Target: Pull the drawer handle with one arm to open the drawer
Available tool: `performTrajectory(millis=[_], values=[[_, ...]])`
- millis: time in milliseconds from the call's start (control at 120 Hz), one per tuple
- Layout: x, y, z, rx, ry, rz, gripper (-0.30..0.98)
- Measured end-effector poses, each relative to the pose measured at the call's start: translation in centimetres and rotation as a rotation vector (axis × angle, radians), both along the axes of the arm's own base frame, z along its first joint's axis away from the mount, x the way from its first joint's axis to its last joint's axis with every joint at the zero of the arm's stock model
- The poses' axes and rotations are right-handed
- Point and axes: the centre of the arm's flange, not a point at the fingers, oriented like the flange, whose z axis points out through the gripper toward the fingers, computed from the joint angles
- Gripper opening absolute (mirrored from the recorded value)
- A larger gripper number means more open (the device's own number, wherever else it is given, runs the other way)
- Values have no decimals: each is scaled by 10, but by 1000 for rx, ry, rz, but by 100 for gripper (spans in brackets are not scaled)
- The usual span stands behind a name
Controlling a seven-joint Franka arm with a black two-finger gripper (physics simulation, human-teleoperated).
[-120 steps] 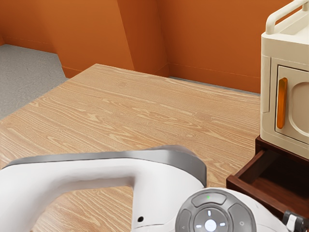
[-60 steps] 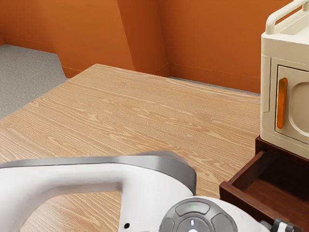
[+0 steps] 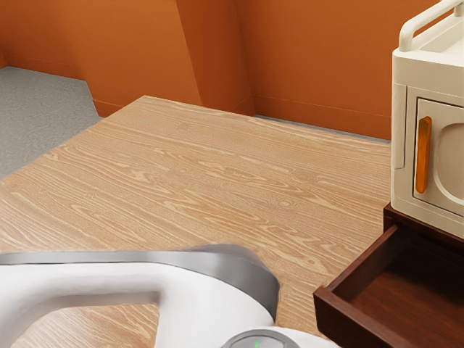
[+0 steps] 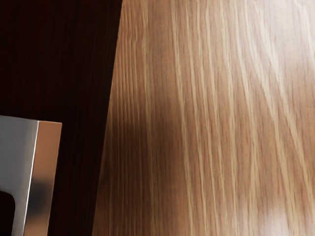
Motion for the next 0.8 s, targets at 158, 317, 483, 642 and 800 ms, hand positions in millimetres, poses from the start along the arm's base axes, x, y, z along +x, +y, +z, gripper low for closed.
performTrajectory(millis=[158,317,483,642,800], values=[[-16,0,2,-4,-2,-14,64],[-20,0,2,-6,-4,-14,66],[-20,-1,7,-14,-13,-12,66],[-23,3,21,-32,-33,-11,66],[-1,7,101,-101,-86,70,66]])
